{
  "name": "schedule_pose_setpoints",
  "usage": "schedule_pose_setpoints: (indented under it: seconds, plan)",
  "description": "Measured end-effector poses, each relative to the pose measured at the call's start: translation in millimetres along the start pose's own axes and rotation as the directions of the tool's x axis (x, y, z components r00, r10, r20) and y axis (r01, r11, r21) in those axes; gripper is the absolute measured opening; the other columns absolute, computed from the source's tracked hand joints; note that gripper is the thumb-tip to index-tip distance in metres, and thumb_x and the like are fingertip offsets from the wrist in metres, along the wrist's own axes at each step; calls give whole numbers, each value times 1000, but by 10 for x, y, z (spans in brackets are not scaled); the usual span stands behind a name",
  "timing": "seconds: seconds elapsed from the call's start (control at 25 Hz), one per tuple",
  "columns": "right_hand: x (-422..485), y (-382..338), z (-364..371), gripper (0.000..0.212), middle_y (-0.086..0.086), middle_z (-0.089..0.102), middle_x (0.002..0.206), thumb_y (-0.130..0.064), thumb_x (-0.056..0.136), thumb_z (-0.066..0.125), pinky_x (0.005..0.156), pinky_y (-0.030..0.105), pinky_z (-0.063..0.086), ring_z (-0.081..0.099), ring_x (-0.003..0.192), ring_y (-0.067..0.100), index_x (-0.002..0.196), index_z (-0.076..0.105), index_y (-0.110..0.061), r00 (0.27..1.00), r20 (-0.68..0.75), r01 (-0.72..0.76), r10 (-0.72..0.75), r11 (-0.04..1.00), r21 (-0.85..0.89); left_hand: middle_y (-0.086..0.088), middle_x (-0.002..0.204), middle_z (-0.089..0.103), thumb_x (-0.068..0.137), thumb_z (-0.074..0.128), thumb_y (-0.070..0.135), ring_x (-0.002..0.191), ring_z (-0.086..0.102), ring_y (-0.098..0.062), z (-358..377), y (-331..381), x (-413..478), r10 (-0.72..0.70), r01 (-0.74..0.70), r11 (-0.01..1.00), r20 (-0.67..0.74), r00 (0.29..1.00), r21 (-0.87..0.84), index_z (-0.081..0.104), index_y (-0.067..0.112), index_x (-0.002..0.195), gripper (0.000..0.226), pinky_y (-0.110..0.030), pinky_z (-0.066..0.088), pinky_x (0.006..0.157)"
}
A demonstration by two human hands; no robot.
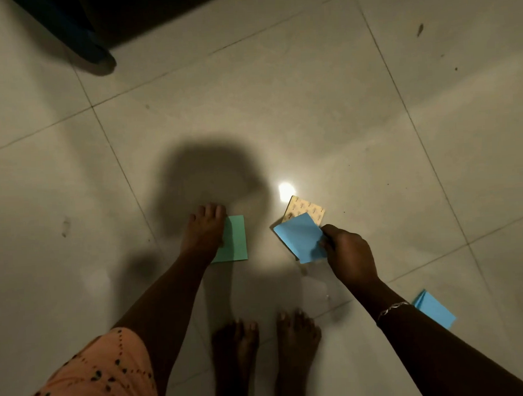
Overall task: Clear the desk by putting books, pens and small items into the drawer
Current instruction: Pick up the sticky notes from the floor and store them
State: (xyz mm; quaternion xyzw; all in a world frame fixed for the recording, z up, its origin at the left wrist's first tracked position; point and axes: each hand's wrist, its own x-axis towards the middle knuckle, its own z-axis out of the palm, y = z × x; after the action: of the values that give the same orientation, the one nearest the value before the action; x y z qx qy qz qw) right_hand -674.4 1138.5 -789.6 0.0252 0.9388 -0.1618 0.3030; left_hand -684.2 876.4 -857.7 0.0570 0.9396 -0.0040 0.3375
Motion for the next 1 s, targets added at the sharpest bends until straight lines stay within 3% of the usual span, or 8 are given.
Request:
schedule_pose_setpoints:
  seconds: [0.12, 0.24, 0.44, 0.56, 0.68, 0.8, 0.92, 1.0]
  plan:
    - [70, 21, -41, 23, 13, 68, 104, -10, 91, 46, 64, 28, 33, 61, 95, 35, 109, 60, -9, 999, -4, -38, 38, 999, -4, -23, 120, 53, 69, 75, 13, 109, 49, -40, -59, -5, 51, -10, 12, 997, 23, 1000, -78, 54, -1, 115, 53, -44, 42, 85]
    - [1, -31, -242, 24, 15, 68, 98, -3, 87, 46, 63, 26, 30, 61, 90, 37, 105, 61, -8, 996, -37, -84, 85, 996, 29, -22, 114, 55, 85, 56, 11, 105, 55, -38, -296, 5, -38, -136, 132, 956, 3, 991, -263, 61, -1, 106, 24, -40, 44, 83]
    - [-648, -437, -1043, 39, 15, 69, 99, 6, 80, 44, 64, 29, 37, 62, 90, 36, 112, 61, -9, 984, -98, -137, 146, 986, 93, -24, 86, 65, 65, 41, 18, 84, 62, -38, -1143, 211, -867, -117, 23, 827, -131, 984, -561, 67, 0, 80, 35, -38, 45, 67]
    - [-1139, -783, -1758, 46, 12, 69, 102, 9, 76, 45, 67, 30, 42, 63, 92, 34, 114, 61, -11, 982, -138, -110, 128, 986, 128, -23, 80, 67, 61, 42, 17, 82, 64, -36, -1888, 309, -1492, -200, 68, 739, -122, 972, -670, 66, -1, 73, 33, -37, 44, 67]
    - [-1656, -1144, -2597, 47, 11, 69, 97, 11, 72, 43, 66, 32, 44, 63, 89, 33, 109, 61, -12, 975, -187, -98, 123, 985, 142, -22, 76, 70, 62, 49, 17, 78, 66, -30, -2786, 329, -2146, -363, 106, 563, -130, 922, -820, 71, -2, 73, 31, -30, 42, 64]
    - [-2055, -1484, -3328, 41, 13, 68, 83, 11, 67, 42, 55, 30, 34, 57, 71, 33, 97, 62, -9, 947, -270, -111, 172, 968, 225, -18, 81, 71, 69, 69, 9, 78, 65, -22, -3580, 280, -2636, -504, 149, 315, -32, 863, -937, 74, -2, 82, 18, -25, 40, 64]
    - [-2440, -1799, -4061, 35, 14, 67, 75, 11, 68, 41, 48, 28, 28, 48, 63, 30, 90, 62, -6, 912, -377, -44, 159, 954, 295, -16, 78, 71, 72, 71, 2, 72, 66, -28, -4319, 210, -3036, -556, 97, 154, -5, 831, -983, 71, 3, 76, 4, -31, 49, 67]
    - [-2667, -1990, -4491, 33, 11, 66, 74, 10, 73, 41, 49, 27, 30, 50, 64, 27, 91, 63, -7, 898, -420, -3, 129, 957, 289, -15, 82, 71, 75, 70, 0, 74, 66, -29, -4748, 181, -3252, -589, 75, 83, 12, 808, -994, 69, 7, 76, 7, -34, 51, 70]
